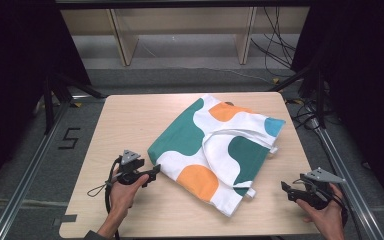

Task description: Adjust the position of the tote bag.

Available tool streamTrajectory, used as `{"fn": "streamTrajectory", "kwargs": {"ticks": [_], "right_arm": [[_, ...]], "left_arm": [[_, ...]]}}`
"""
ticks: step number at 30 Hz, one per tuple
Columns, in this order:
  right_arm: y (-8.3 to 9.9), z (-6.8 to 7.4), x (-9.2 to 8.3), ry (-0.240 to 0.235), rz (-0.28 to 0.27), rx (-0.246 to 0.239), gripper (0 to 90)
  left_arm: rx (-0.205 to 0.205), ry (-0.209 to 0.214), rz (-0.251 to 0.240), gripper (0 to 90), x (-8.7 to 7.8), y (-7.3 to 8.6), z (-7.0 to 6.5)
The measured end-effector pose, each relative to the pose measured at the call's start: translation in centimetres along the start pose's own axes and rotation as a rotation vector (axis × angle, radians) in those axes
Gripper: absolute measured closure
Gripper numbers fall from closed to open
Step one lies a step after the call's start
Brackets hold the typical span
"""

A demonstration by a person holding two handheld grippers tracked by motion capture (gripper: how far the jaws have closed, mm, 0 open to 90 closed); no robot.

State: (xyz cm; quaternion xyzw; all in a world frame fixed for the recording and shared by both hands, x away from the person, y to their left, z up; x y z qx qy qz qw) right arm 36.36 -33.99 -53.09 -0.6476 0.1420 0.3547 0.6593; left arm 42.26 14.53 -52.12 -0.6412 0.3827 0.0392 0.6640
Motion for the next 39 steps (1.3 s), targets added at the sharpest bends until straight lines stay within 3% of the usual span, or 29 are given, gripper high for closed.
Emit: {"fn": "streamTrajectory", "kwargs": {"ticks": [1, 2, 5, 6, 7, 8, 9, 11, 12, 13, 16, 17, 18, 19, 20, 23, 25, 26, 27, 29, 31, 32, 33, 34, 35, 36, 38, 39], "right_arm": [[-0.1, -0.3, 0.1, -0.010, 0.003, -0.044, 23.3], [-0.1, -0.3, 0.1, -0.010, 0.003, -0.044, 23.3], [-0.1, -0.3, 0.1, -0.011, -0.005, -0.050, 23.5], [-0.2, -0.3, 0.1, -0.004, -0.004, -0.058, 23.5], [-0.2, -0.3, 0.1, -0.004, -0.004, -0.058, 23.5], [0.0, -0.1, 0.2, 0.006, 0.004, -0.025, 23.5], [-0.2, -0.4, 0.3, 0.011, -0.010, -0.068, 23.5], [-0.2, -0.2, 0.2, -0.014, -0.007, -0.055, 23.6], [-0.2, -0.3, 0.3, -0.008, -0.011, -0.062, 23.6], [0.0, 0.0, 0.2, -0.003, 0.000, -0.023, 23.6], [-0.2, -0.2, 0.2, -0.016, -0.005, -0.055, 23.6], [-0.1, 0.1, 0.1, -0.007, -0.005, -0.023, 23.6], [-0.2, -0.2, 0.0, -0.003, -0.010, -0.041, 23.6], [-0.2, 0.0, -0.1, 0.001, -0.006, -0.020, 23.7], [-0.2, -0.2, 0.0, -0.003, -0.013, -0.041, 23.7], [-0.3, -0.1, -0.1, -0.003, -0.014, -0.046, 24.2], [-0.2, 0.2, -0.1, -0.011, -0.005, -0.018, 24.3], [-0.3, -0.1, -0.1, -0.005, -0.015, -0.056, 24.2], [-0.1, 0.1, -0.1, -0.010, -0.003, -0.015, 24.2], [-0.2, 0.1, -0.1, -0.008, -0.007, -0.021, 24.3], [-0.1, 0.1, 0.0, -0.008, -0.011, -0.018, 24.4], [-0.3, -0.3, 0.1, -0.012, -0.021, -0.061, 24.3], [-0.2, -0.2, 0.1, -0.018, -0.017, -0.054, 24.4], [-0.1, 0.2, 0.0, -0.013, -0.006, -0.012, 24.4], [-0.3, -0.1, 0.1, -0.007, -0.019, -0.052, 24.4], [-0.2, 0.1, 0.1, -0.009, -0.016, -0.036, 24.4], [-0.1, 0.2, 0.1, -0.010, -0.008, -0.032, 24.6], [-0.3, 0.0, 0.2, -0.019, -0.021, -0.067, 24.5]], "left_arm": [[0.015, 0.000, 0.003, 31.3, 0.3, -0.2, 0.1], [0.027, -0.012, 0.012, 31.3, 0.6, -0.3, 0.3], [-0.027, 0.024, 0.015, 30.5, 2.0, -0.6, 0.5], [0.014, 0.018, 0.024, 38.3, 2.5, -0.7, 0.6], [0.014, 0.018, 0.024, 46.1, 2.5, -0.7, 0.6], [0.054, 0.007, 0.011, 59.8, 2.8, -0.9, 0.6], [0.091, 0.005, 0.026, 62.7, 2.9, -0.9, 0.9], [0.095, 0.011, 0.011, 69.9, 3.2, -1.0, 0.9], [0.142, -0.004, 0.025, 73.2, 3.4, -1.2, 1.3], [0.163, -0.012, 0.036, 74.2, 3.5, -1.3, 1.6], [0.150, -0.026, 0.045, 75.3, 3.5, -1.5, 1.9], [0.161, -0.026, 0.049, 75.8, 3.6, -1.6, 2.2], [0.162, -0.032, 0.046, 76.2, 3.7, -1.7, 2.4], [0.182, -0.050, 0.059, 76.4, 3.8, -1.8, 2.9], [0.201, -0.058, 0.064, 76.4, 4.3, -2.1, 3.8], [0.181, -0.065, 0.056, 76.4, 5.0, -2.6, 4.7], [0.182, -0.064, 0.059, 76.4, 5.4, -3.0, 5.5], [0.196, -0.076, 0.060, 76.4, 5.7, -3.3, 5.9], [0.202, -0.093, 0.068, 76.4, 6.3, -3.7, 6.6], [0.203, -0.093, 0.070, 76.3, 6.6, -3.9, 6.9], [0.184, -0.091, 0.061, 76.2, 7.1, -4.3, 7.5], [0.159, -0.083, 0.054, 76.0, 7.4, -4.5, 7.8], [0.149, -0.087, 0.054, 75.6, 7.6, -4.6, 8.0], [0.128, -0.081, 0.042, 74.9, 7.8, -4.7, 8.1], [0.110, -0.078, 0.054, 73.5, 7.7, -4.7, 8.4], [0.063, -0.086, 0.032, 70.0, 7.6, -4.8, 8.3], [0.075, -0.090, 0.052, 59.5, 6.9, -4.8, 8.2], [0.063, -0.089, 0.049, 54.1, 6.5, -4.7, 8.0]]}}
Point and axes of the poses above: each handheld gripper's, and its own axes: x roughly forward along the jaws, y roughly out of its underside, z roughly to its left, the point moved 6 cm from there along x, roughly forward along the jaws, and after that the axes turned 5 degrees about x, right-handed, at the moved point
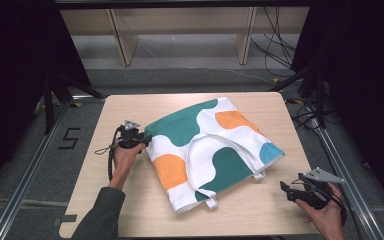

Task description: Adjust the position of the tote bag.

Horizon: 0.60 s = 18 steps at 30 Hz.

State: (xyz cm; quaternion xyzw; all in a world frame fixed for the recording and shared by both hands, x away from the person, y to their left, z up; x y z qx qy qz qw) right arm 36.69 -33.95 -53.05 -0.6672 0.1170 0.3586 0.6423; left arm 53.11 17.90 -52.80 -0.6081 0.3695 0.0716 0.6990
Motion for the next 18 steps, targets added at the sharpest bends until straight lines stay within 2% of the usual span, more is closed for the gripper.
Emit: {"fn": "streamTrajectory", "kwargs": {"ticks": [1, 2, 3, 5, 6, 7, 9, 10, 11, 12, 13, 14, 15, 16, 17, 18], "right_arm": [[0.0, 0.0, 0.0, -0.004, 0.003, 0.005, 24.5], [0.0, 0.0, 0.0, -0.004, 0.003, 0.005, 24.5], [0.0, 0.1, 0.0, -0.007, 0.009, 0.003, 24.5], [0.0, 0.1, 0.0, -0.009, 0.009, 0.002, 24.6], [0.0, 0.2, 0.0, -0.010, 0.009, 0.006, 24.6], [-0.1, 0.1, 0.0, 0.000, -0.001, -0.002, 24.6], [0.1, 0.1, 0.0, -0.007, 0.011, 0.004, 24.5], [0.1, 0.1, 0.0, -0.005, 0.013, 0.008, 24.5], [0.1, 0.1, 0.0, -0.005, 0.013, 0.008, 24.5], [0.1, 0.0, 0.0, 0.007, 0.010, 0.000, 24.5], [0.0, 0.0, 0.1, 0.005, 0.008, -0.002, 24.5], [0.1, 0.1, 0.1, 0.002, 0.013, 0.005, 24.4], [0.1, 0.1, 0.1, -0.007, 0.018, 0.002, 24.3], [0.1, 0.1, 0.1, -0.007, 0.018, 0.002, 24.3], [0.2, 0.1, 0.1, 0.001, 0.022, 0.002, 24.3], [0.2, 0.1, 0.1, 0.001, 0.022, 0.002, 24.3]], "left_arm": [[0.011, 0.000, 0.005, 48.4, -1.4, 0.2, -0.7], [0.011, 0.000, 0.005, 44.3, -1.4, 0.2, -0.7], [0.016, 0.004, 0.003, 39.3, -2.3, 0.5, -1.4], [0.013, 0.022, 0.001, 36.3, -3.7, 0.8, -2.5], [0.024, 0.049, 0.004, 33.8, -4.7, 0.9, -3.3], [0.047, 0.091, -0.018, 32.3, -6.9, 1.2, -5.4], [0.106, 0.169, -0.024, 32.6, -8.9, 2.3, -8.3], [0.118, 0.204, -0.027, 32.4, -9.8, 2.9, -9.8], [0.118, 0.204, -0.027, 32.2, -9.8, 2.9, -9.8], [0.141, 0.298, -0.023, 31.9, -11.1, 4.1, -12.4], [0.141, 0.298, -0.023, 31.7, -11.1, 4.1, -12.4], [0.168, 0.366, -0.008, 31.7, -11.8, 5.0, -14.3], [0.165, 0.359, -0.022, 31.4, -12.0, 5.3, -15.1], [0.165, 0.359, -0.022, 30.2, -12.0, 5.3, -15.1], [0.202, 0.387, -0.007, 28.9, -12.4, 5.8, -16.4], [0.202, 0.387, -0.007, 28.4, -12.4, 5.8, -16.4]]}}
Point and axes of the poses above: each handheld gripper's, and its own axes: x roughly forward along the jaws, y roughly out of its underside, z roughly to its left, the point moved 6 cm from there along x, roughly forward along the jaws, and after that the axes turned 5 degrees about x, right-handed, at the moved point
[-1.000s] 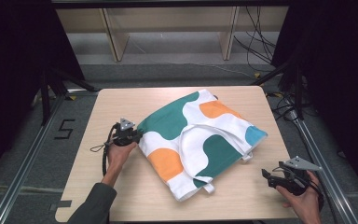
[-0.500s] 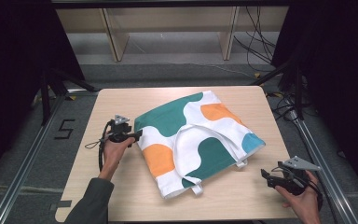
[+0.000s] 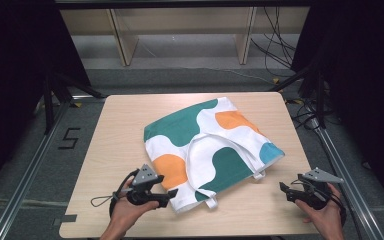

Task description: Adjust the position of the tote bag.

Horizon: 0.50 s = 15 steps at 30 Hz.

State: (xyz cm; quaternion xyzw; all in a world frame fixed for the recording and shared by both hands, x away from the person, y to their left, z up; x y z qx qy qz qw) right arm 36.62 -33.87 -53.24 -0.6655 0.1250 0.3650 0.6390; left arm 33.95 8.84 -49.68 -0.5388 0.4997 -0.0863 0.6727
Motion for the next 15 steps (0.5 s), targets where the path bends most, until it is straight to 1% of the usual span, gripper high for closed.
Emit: {"fn": "streamTrajectory", "kwargs": {"ticks": [1, 2, 3, 4, 5, 6, 7, 8, 9, 10, 11, 12, 13, 14, 15], "right_arm": [[0.0, -0.1, 0.0, 0.000, -0.002, -0.003, 24.3], [0.0, -0.1, 0.1, 0.011, -0.002, -0.001, 24.3], [0.1, 0.2, 0.0, 0.011, 0.016, 0.044, 24.3], [0.1, 0.1, 0.0, 0.014, 0.004, 0.037, 24.3], [0.1, 0.1, 0.0, 0.014, 0.004, 0.037, 24.3], [0.0, 0.1, -0.1, 0.005, 0.000, 0.032, 24.3], [0.1, 0.0, 0.0, 0.010, 0.005, 0.024, 24.3], [0.1, 0.1, 0.0, 0.007, 0.012, 0.034, 24.3], [0.1, 0.1, 0.0, 0.005, 0.009, 0.033, 24.3], [0.1, 0.1, 0.0, 0.005, 0.009, 0.033, 24.3], [0.1, 0.1, 0.0, 0.002, 0.004, 0.027, 24.3], [0.1, 0.1, 0.0, 0.004, 0.009, 0.032, 24.3], [0.1, 0.2, 0.0, 0.008, 0.013, 0.035, 24.3], [0.0, 0.0, 0.1, -0.011, 0.006, 0.003, 24.3], [0.0, 0.0, 0.1, -0.006, 0.004, -0.006, 24.3]], "left_arm": [[0.006, 0.003, 0.003, 28.4, 0.2, 0.1, -0.8], [0.044, 0.003, 0.027, 27.6, 0.4, 0.3, -1.5], [0.068, -0.004, 0.036, 26.4, 0.7, 0.5, -2.0], [0.091, -0.023, 0.043, 24.3, 1.2, 0.8, -2.5], [0.091, -0.023, 0.043, 23.9, 1.2, 0.8, -2.5], [0.106, -0.038, 0.056, 24.0, 1.8, 1.2, -2.9], [0.118, -0.048, 0.074, 23.8, 2.0, 1.5, -3.0], [0.126, -0.047, 0.082, 23.5, 2.2, 1.6, -3.2], [0.134, -0.060, 0.090, 22.5, 2.4, 1.7, -3.1], [0.134, -0.060, 0.090, 21.5, 2.4, 1.7, -3.1], [0.132, -0.076, 0.100, 21.5, 2.5, 1.9, -3.0], [0.133, -0.079, 0.105, 19.2, 2.6, 2.0, -3.0], [0.152, -0.078, 0.126, 18.5, 2.6, 2.1, -2.8], [0.153, -0.115, 0.114, 20.6, 2.8, 2.1, -2.8], [0.169, -0.135, 0.129, 21.2, 2.8, 2.3, -2.6]]}}
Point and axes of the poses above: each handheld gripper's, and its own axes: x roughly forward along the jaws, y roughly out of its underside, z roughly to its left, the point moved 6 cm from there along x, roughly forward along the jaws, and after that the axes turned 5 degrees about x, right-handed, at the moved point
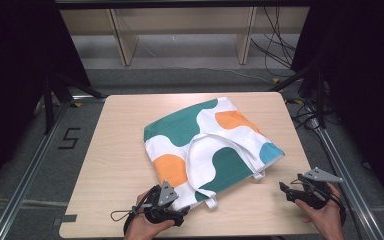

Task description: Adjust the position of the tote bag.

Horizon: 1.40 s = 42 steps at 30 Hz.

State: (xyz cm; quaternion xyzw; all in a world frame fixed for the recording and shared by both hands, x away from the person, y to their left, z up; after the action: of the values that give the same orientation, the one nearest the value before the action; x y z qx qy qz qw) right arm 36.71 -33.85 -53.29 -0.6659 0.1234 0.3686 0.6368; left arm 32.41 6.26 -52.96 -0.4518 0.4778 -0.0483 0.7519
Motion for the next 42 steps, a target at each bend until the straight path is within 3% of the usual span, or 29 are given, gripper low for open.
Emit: {"fn": "streamTrajectory", "kwargs": {"ticks": [3, 4, 6, 10, 11, 13, 14, 15, 18, 20, 23, 24, 29, 32, 34, 37, 38, 39, 40, 41, 42], "right_arm": [[0.0, -0.1, 0.1, 0.015, -0.003, -0.002, 24.3], [0.0, -0.1, 0.2, 0.021, 0.002, 0.006, 24.3], [0.0, 0.0, 0.0, -0.003, -0.001, 0.006, 24.3], [0.0, 0.0, 0.0, -0.003, -0.001, 0.008, 24.3], [0.0, -0.1, 0.1, 0.016, -0.002, -0.002, 24.3], [0.0, 0.0, 0.0, 0.004, -0.002, 0.001, 24.4], [0.0, 0.2, -0.1, 0.009, 0.000, 0.023, 24.6], [0.0, 0.2, -0.1, 0.009, 0.000, 0.023, 24.6], [-0.4, 0.0, -0.3, 0.005, -0.034, -0.019, 25.2], [-0.4, 0.4, -0.2, -0.011, -0.026, -0.020, 25.0], [-0.5, 0.7, 0.1, -0.003, -0.027, -0.036, 25.0], [-0.7, 1.2, 0.0, -0.019, -0.031, -0.033, 25.0], [-1.5, 1.9, 0.4, -0.037, -0.046, -0.052, 25.0], [-1.8, 2.7, 0.6, -0.044, -0.047, -0.057, 25.0], [-2.1, 3.2, 0.7, -0.044, -0.061, -0.082, 24.9], [-2.7, 4.5, 0.7, -0.078, -0.087, -0.099, 25.5], [-3.0, 4.9, 0.8, -0.067, -0.098, -0.130, 25.9], [-3.1, 5.3, 1.0, -0.074, -0.093, -0.139, 27.2], [-3.2, 5.9, 1.3, -0.053, -0.082, -0.135, 29.5], [-3.2, 5.9, 1.3, -0.053, -0.082, -0.135, 29.5], [-3.6, 5.9, 1.8, -0.045, -0.086, -0.173, 33.3]], "left_arm": [[0.006, -0.014, 0.010, 20.0, 0.1, 0.2, -0.2], [0.038, -0.021, 0.034, 19.7, 0.3, 0.4, -0.4], [0.056, -0.032, 0.024, 21.9, 0.3, 0.3, -0.2], [0.025, -0.029, 0.004, 23.7, 0.2, 0.5, 0.5], [0.010, -0.022, -0.008, 24.9, 0.1, 0.4, 0.6], [0.064, -0.029, -0.016, 34.2, -0.3, 0.6, 1.0], [0.059, -0.032, -0.026, 41.6, -0.4, 0.6, 0.9], [0.077, -0.037, -0.025, 41.6, -0.7, 0.7, 1.1], [0.099, -0.035, -0.034, 58.9, -1.2, 1.2, 1.7], [0.069, -0.022, -0.054, 70.1, -1.6, 1.5, 2.1], [0.012, -0.011, -0.089, 73.1, -1.7, 2.0, 3.2], [0.042, -0.043, -0.056, 75.1, -2.1, 2.4, 3.9], [0.056, -0.084, -0.062, 76.6, -3.0, 2.9, 5.4], [0.033, -0.101, -0.064, 76.7, -3.3, 3.3, 6.1], [0.050, -0.114, -0.051, 76.6, -3.5, 3.8, 6.8], [0.052, -0.120, -0.051, 76.5, -3.4, 3.9, 7.2], [-0.005, -0.123, -0.083, 76.2, -3.2, 3.9, 7.0], [0.048, -0.117, -0.068, 76.0, -3.4, 3.9, 7.3], [0.028, -0.126, -0.068, 74.7, -3.4, 3.9, 7.2], [0.068, -0.123, -0.046, 74.7, -3.5, 4.0, 7.4], [0.025, -0.122, -0.046, 71.9, -3.4, 4.2, 7.2]]}}
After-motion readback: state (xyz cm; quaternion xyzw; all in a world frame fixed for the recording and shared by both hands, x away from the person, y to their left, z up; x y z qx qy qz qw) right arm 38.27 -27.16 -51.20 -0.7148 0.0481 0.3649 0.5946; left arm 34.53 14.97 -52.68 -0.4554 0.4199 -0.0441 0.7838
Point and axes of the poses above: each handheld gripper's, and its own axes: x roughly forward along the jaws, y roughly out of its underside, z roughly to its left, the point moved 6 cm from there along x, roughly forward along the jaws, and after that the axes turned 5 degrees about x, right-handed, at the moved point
